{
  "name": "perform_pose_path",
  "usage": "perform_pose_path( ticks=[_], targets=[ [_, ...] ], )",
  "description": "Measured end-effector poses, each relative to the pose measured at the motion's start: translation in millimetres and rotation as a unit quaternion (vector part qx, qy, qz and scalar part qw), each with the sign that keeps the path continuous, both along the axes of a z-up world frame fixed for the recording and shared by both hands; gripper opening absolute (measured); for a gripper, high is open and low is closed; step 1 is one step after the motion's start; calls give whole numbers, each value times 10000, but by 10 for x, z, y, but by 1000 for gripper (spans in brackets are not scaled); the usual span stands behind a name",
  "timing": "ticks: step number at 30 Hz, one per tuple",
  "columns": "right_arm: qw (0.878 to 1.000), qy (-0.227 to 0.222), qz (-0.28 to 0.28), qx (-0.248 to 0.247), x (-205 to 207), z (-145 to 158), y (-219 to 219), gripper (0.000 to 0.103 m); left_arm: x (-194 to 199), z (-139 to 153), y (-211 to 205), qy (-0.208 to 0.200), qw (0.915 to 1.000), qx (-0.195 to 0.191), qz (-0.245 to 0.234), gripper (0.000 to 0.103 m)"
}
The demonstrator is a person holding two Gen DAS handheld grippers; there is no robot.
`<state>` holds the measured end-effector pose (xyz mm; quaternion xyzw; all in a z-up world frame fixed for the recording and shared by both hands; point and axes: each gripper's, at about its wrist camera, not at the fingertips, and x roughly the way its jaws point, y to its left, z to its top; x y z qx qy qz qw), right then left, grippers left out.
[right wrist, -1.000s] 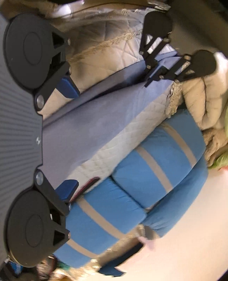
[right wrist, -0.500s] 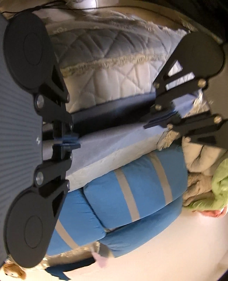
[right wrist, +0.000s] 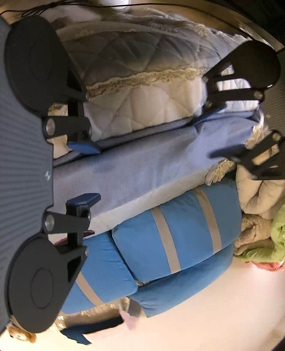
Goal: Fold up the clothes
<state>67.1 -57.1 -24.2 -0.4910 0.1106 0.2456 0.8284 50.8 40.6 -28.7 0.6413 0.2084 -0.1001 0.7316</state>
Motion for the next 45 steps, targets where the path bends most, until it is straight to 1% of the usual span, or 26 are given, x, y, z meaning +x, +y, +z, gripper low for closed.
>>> perform_pose_path(
  ticks=[1,3,6,7,9,11,13,14,16,17,18,19,21,23,24,26,27,30,32,34,36,38,40,42,44,45],
  targets=[
    [10000,44,-32,53,22,19,-12,57,26,38,59,13,9999,-15,118,52],
    [9999,53,-66,128,45,48,-34,61,72,128,203,-1,9993,-101,348,52],
    [9993,211,-74,286,35,106,-77,66,134,350,462,169,9952,-585,772,52],
    [9989,301,-64,362,28,129,-97,72,160,466,566,306,9910,-882,961,52],
    [9981,427,-8,455,-43,150,-132,78,210,683,758,518,9804,-1403,1279,52],
    [9979,423,50,479,-103,159,-159,79,265,891,972,643,9696,-1807,1520,52],
    [9980,362,91,518,-166,159,-181,80,378,1087,1234,684,9548,-2267,1799,52],
    [9980,313,105,548,-196,159,-193,80,475,1180,1378,651,9433,-2567,2001,52],
    [9979,206,119,595,-243,161,-210,80,685,1296,1710,733,9063,-3397,2404,52],
    [9980,180,115,600,-253,164,-211,80,784,1283,1897,863,8808,-3877,2576,51],
    [9980,159,107,602,-266,165,-208,80,882,1270,2086,990,8523,-4344,2739,51],
    [9980,146,109,608,-274,169,-202,80,966,1231,2219,1091,8291,-4675,2867,51],
    [9980,118,117,615,-291,177,-193,80,1123,1131,2478,1293,7745,-5339,3137,50],
    [9981,70,170,583,-324,182,-196,80,1182,1039,2659,1294,7374,-5720,3351,46],
    [9982,46,196,568,-341,185,-198,80,1227,1012,2738,1264,7225,-5859,3446,46],
    [9984,-13,235,521,-375,186,-204,80,1297,970,2858,1277,6989,-6039,3612,46],
    [9985,-49,255,492,-391,183,-210,80,1319,941,2896,1308,6894,-6085,3706,46],
    [9986,-151,317,402,-431,163,-224,80,1416,824,3010,1667,6487,-6316,3905,46],
    [9986,-173,355,358,-446,150,-230,80,1452,733,3056,1821,6294,-6392,4026,45],
    [9985,-194,392,314,-460,138,-236,81,1460,697,3068,1701,6235,-6512,3979,4],
    [9985,-205,410,293,-466,136,-242,81,1450,713,3079,1579,6173,-6614,3958,3],
    [9985,-208,414,300,-469,137,-254,82,1425,776,3030,1439,6337,-6542,3870,3],
    [9985,-176,416,325,-464,136,-268,82,1390,859,2953,1244,6631,-6397,3683,3],
    [9985,-164,410,317,-458,123,-276,83,1357,956,2881,1073,6855,-6292,3502,3],
    [9986,-142,406,324,-454,112,-282,83,1348,1007,2831,984,7031,-6189,3359,3],
    [9986,-126,401,325,-453,106,-283,83,1346,1015,2815,954,7104,-6143,3300,6]
  ],
)
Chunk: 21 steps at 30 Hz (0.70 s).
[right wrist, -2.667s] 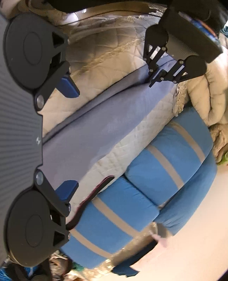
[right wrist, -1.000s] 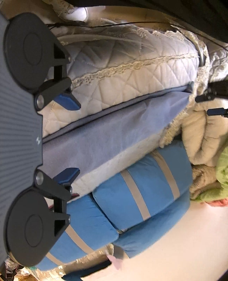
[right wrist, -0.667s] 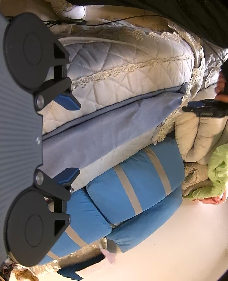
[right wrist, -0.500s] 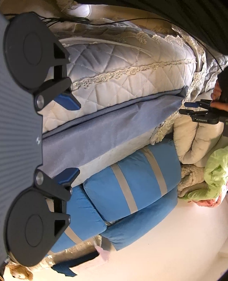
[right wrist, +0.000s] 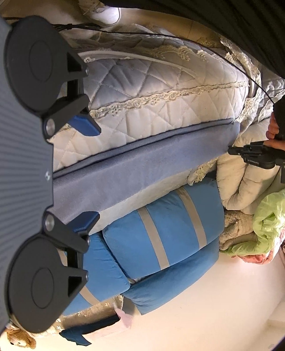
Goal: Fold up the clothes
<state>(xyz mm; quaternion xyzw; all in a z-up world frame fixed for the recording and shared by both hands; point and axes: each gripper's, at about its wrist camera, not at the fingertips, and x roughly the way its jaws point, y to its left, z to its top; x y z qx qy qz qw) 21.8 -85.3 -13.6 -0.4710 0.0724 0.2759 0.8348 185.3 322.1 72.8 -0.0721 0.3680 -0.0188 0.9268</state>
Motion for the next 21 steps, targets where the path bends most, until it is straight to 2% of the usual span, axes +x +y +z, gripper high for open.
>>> perform_pose_path(
  ticks=[2,4,6,7,12,15,17,21],
  targets=[
    [10000,0,-6,-3,-4,-8,-3,85,6,-15,-19,37,9999,140,-67,6],
    [10000,-12,-9,6,-11,-6,-11,89,3,-46,-22,184,9997,182,-27,20],
    [10000,11,-29,36,-11,4,-24,90,-16,-83,-19,360,9991,184,82,59],
    [10000,45,-56,66,-2,12,-36,93,-26,-102,-18,448,9987,186,137,63],
    [9997,52,-190,141,41,13,-91,102,-251,-58,-138,175,9998,19,-110,70],
    [9996,38,-237,169,49,15,-120,103,-310,-15,-297,139,9990,119,-398,72],
    [9992,88,-322,214,65,25,-154,103,-334,13,-432,110,9975,320,-617,72],
    [9978,190,-557,311,103,42,-242,103,-350,90,-667,66,9952,305,-926,72]
  ],
)
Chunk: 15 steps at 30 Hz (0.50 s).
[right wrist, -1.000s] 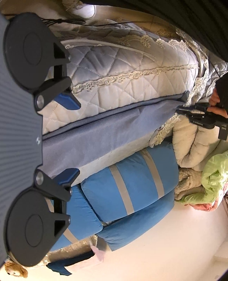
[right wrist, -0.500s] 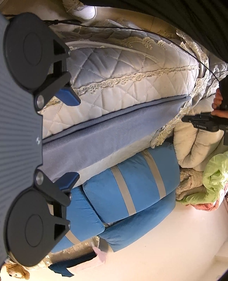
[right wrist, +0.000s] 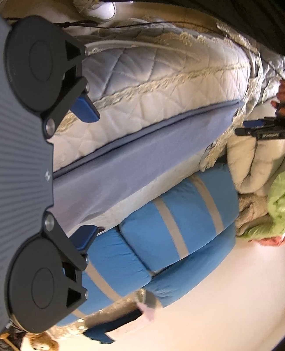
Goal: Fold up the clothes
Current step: 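Lift both open grippers away from the folded garment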
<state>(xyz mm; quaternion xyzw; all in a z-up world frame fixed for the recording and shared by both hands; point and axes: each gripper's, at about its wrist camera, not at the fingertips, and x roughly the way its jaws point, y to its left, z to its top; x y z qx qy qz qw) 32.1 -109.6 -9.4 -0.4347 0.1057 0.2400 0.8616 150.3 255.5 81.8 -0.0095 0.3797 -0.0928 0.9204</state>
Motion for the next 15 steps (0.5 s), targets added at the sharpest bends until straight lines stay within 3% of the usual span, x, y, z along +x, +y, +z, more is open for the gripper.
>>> perform_pose_path(
  ticks=[5,9,12,15],
  targets=[
    [9978,236,-591,207,126,37,-278,103,56,115,-402,-88,9986,-142,-501,72],
    [9888,586,-1211,650,260,87,-586,103,208,172,-799,-148,9956,-290,-877,72],
    [9744,798,-1802,1085,416,96,-816,103,370,191,-1201,-173,9911,-398,-1255,72],
    [9517,1018,-2408,1609,612,103,-1041,103,553,160,-1635,-174,9860,-428,-1599,72]
  ],
)
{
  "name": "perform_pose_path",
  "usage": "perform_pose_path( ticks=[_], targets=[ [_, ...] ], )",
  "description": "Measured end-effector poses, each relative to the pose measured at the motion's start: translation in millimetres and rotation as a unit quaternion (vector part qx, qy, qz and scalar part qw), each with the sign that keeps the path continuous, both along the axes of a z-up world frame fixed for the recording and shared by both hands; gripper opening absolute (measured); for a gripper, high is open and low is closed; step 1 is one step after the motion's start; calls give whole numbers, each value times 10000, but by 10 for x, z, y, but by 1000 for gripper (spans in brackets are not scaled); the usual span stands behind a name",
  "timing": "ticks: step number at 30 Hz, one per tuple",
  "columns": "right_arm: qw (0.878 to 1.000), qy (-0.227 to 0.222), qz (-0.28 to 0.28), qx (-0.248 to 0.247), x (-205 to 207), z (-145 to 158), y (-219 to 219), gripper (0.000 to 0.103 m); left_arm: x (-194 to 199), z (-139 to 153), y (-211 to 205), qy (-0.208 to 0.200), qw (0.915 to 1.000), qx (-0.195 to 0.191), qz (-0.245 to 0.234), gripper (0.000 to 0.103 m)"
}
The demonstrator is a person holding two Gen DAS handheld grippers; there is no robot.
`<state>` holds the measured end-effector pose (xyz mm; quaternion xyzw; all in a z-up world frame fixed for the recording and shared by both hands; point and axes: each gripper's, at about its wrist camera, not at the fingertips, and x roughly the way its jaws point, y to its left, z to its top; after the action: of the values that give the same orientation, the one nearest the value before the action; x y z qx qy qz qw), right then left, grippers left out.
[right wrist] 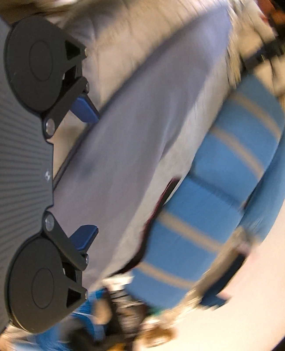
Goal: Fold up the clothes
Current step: 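Lift both open grippers away from the folded garment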
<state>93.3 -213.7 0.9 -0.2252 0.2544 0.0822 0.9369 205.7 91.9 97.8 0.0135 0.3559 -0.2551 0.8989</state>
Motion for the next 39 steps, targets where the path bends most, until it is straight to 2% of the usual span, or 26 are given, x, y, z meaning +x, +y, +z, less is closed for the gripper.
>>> perform_pose_path(
  ticks=[2,4,7,11,13,15,18,20,24,28,30,34,36,39],
  targets=[
    [9987,141,-381,294,114,-5,-127,103,105,-22,-248,2,9998,-44,-200,72],
    [9967,304,-661,361,200,-28,-193,103,222,-64,-518,-8,9991,-115,-416,72],
    [9943,454,-760,594,248,-71,-246,103,411,-153,-904,-45,9975,-255,-650,72],
    [9796,917,-1100,1413,326,-130,-436,103,679,-297,-1395,-152,9953,-388,-875,72],
    [9707,1105,-1136,1806,371,-154,-549,103,783,-365,-1620,-277,9944,-230,-996,72],
    [9710,1111,-1059,1830,348,-159,-561,103,860,-441,-1839,-505,9924,195,-1104,72],
    [9738,1038,-1028,1743,304,-152,-522,103,930,-582,-2159,-988,9816,1047,-1254,72],
    [9738,1034,-1006,1756,295,-147,-523,103,943,-656,-2279,-1145,9764,1273,-1313,72],
    [9738,1043,-960,1780,314,-139,-530,103,912,-725,-2472,-1183,9697,1204,-1766,72],
    [9742,1035,-939,1774,373,-149,-535,103,874,-810,-2708,-1385,9549,1601,-2082,72],
    [9739,1039,-933,1787,376,-151,-538,103,865,-807,-2754,-1443,9520,1589,-2181,72],
    [9742,1026,-928,1782,375,-148,-533,103,977,-775,-2761,-1587,9544,1708,-1863,72],
    [9742,1024,-923,1786,373,-148,-534,103,1012,-778,-2746,-1555,9533,1749,-1907,72],
    [9742,1023,-916,1793,377,-149,-539,103,954,-825,-2762,-1494,9411,1847,-2408,72]
  ],
)
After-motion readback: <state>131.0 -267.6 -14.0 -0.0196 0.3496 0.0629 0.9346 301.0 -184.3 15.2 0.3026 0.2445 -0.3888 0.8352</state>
